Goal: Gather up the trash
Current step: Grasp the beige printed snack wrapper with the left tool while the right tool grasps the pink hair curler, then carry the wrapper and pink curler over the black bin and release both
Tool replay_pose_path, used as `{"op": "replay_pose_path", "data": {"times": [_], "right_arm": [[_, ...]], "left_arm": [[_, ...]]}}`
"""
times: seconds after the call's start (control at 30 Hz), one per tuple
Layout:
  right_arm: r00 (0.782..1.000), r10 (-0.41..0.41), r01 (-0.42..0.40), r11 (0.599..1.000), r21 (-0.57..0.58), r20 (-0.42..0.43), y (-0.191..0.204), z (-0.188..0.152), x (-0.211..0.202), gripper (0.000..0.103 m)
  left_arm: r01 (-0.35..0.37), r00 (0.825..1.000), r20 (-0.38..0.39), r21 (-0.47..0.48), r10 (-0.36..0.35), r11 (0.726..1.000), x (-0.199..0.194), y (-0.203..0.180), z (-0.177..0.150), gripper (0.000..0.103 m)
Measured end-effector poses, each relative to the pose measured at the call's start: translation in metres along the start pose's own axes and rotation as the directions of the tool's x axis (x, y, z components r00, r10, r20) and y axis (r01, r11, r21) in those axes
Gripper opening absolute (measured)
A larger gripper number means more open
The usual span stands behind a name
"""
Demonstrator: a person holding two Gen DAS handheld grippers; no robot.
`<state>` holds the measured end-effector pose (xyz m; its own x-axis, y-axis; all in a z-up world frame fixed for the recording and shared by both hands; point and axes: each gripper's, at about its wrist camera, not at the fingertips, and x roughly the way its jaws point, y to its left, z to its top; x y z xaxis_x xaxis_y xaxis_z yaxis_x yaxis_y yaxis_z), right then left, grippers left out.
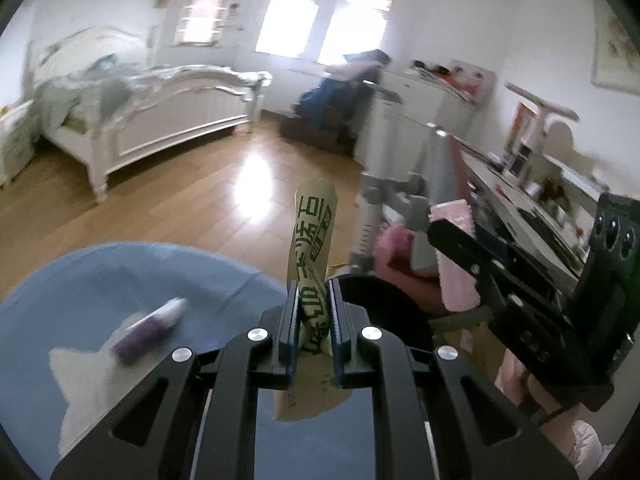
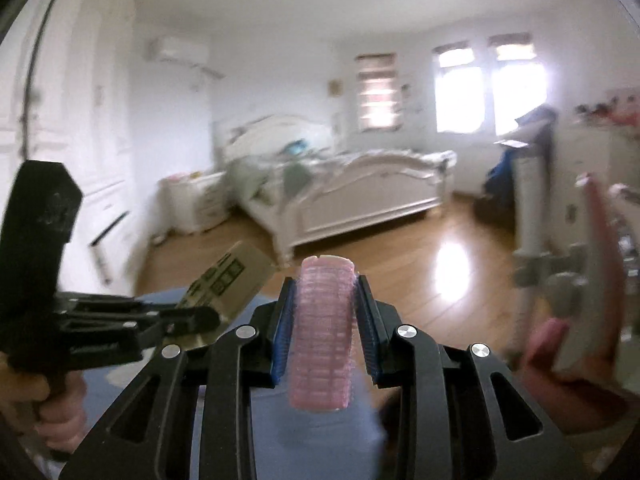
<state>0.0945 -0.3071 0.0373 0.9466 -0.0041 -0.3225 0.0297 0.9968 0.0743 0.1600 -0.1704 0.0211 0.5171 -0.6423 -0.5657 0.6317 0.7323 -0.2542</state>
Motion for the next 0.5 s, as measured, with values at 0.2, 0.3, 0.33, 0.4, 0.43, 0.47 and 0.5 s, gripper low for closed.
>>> {"op": "replay_pose_path", "data": {"times": [0.2,0.3,0.33,0.4,0.43,0.47,0.5], "right_arm": [[0.988,-0.152,0.151,0.988,-0.019,-0.036,-0.062,-0.022,-0.012,0.031],[0.98,-0.188,0.188,0.982,-0.014,-0.062,-0.086,-0.038,-0.009,0.031],[0.978,-0.198,0.197,0.98,-0.013,-0.07,-0.092,-0.043,-0.006,0.031],[0.973,-0.212,0.212,0.977,-0.01,-0.087,-0.104,-0.053,-0.003,0.031],[0.972,-0.214,0.214,0.977,-0.007,-0.093,-0.106,-0.057,0.0,0.031],[0.971,-0.216,0.217,0.976,-0.003,-0.1,-0.108,-0.062,0.002,0.031],[0.97,-0.22,0.222,0.975,0.002,-0.108,-0.113,-0.066,0.005,0.031]], "left_arm": [[0.056,0.998,-0.043,0.091,-0.052,0.994,0.044,-0.055,0.003,0.014],[0.079,0.995,-0.072,0.111,-0.071,0.991,0.065,-0.072,0.0,0.014],[0.084,0.994,-0.085,0.116,-0.074,0.99,0.074,-0.077,-0.002,0.014],[0.09,0.992,-0.105,0.125,-0.077,0.988,0.086,-0.083,-0.005,0.014],[0.093,0.991,-0.111,0.127,-0.079,0.988,0.088,-0.084,-0.006,0.014],[0.096,0.99,-0.118,0.131,-0.08,0.987,0.091,-0.085,-0.008,0.014],[0.096,0.989,-0.125,0.133,-0.08,0.986,0.095,-0.087,-0.008,0.014]]}}
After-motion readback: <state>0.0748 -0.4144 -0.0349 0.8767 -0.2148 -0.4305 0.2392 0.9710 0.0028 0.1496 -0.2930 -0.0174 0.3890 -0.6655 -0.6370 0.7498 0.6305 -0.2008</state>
